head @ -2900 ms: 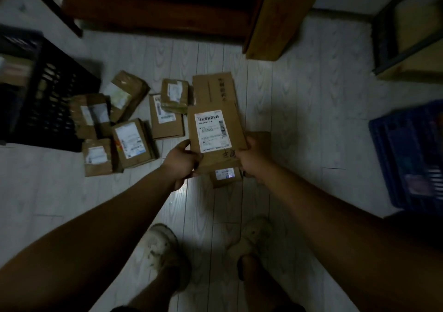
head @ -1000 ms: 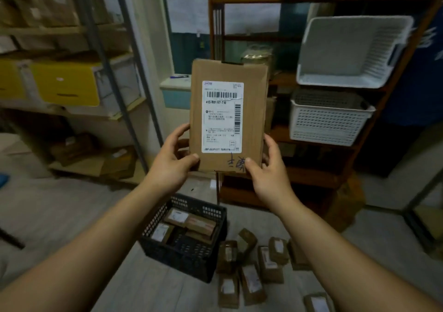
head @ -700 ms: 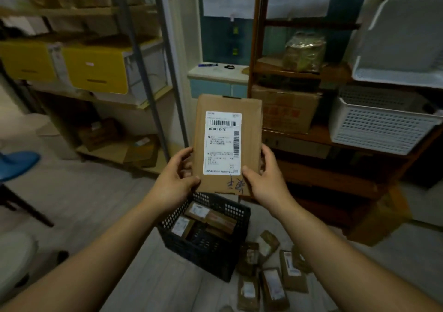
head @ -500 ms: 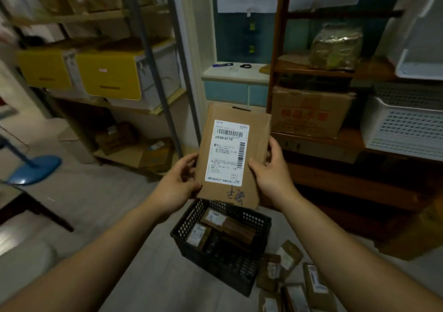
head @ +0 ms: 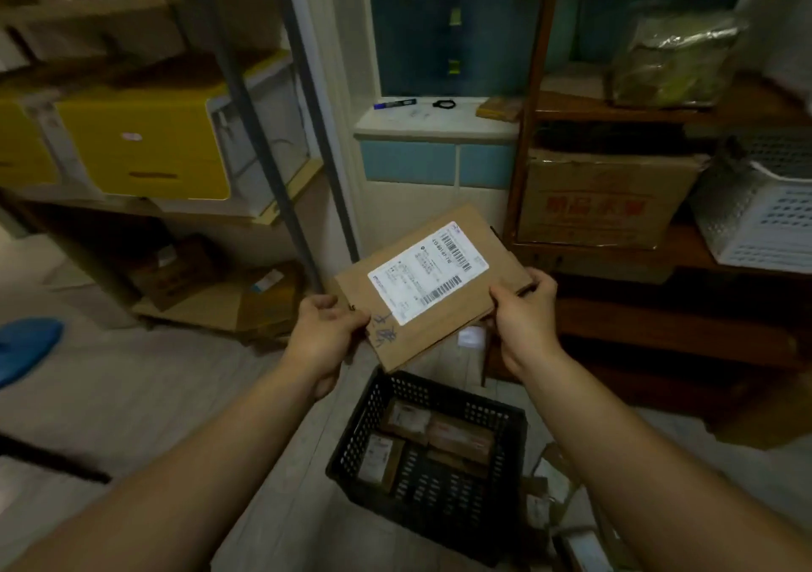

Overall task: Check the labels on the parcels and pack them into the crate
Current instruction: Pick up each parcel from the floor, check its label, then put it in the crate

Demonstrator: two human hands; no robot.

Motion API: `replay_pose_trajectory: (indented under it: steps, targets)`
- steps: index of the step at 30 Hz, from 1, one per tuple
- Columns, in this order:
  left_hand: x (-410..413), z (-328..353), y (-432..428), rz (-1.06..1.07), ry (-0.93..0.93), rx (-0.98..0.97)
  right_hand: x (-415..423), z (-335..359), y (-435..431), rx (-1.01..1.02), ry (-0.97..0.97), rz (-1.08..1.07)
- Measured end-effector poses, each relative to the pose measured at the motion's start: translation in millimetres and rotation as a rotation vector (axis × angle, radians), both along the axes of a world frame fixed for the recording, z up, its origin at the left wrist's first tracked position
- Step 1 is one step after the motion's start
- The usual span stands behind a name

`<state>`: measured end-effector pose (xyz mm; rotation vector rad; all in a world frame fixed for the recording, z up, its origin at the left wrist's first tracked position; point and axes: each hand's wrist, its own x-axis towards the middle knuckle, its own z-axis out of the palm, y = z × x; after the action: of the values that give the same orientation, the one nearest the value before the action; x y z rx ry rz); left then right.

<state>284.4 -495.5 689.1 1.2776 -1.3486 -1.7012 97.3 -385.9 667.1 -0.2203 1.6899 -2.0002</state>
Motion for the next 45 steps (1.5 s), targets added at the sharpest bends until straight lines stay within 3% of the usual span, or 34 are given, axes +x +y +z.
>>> replay_pose_trajectory:
  steps: [3,7,15,18,27,32,36,40,45]
  targets:
    - [-3,-14,-43,-0.062,-0.019,-0.072,12,-20,-13,0.152,0.125,-0.027]
    - [-4,-41,-94,-0.304,-0.046,-0.143,42,-53,-24,0.340,0.262,0.007]
    - [-9,-163,-127,-0.625,-0.283,-0.295,62,-167,-28,0.757,0.211,0.089]
    - [-11,-245,-126,-0.756,-0.330,-0.368,53,-245,-26,0.794,0.248,0.201]
    - [-20,-577,-118,-0.875,-0.573,-0.274,39,-550,-16,0.925,0.253,0.458]
    - [-30,-701,-124,-1.070,-0.862,-0.499,31,-672,-16,1.026,0.314,0.607]
    - [-45,-747,-133,-1.251,-0.950,-0.593,21,-718,-21,1.136,0.349,0.797]
    - [-49,-750,-137,-1.418,-0.934,-0.616,15,-717,-35,1.322,0.446,1.009]
    - [-44,-742,-139,-1.583,-0.951,-0.712,10,-703,-47,1.242,0.386,1.163]
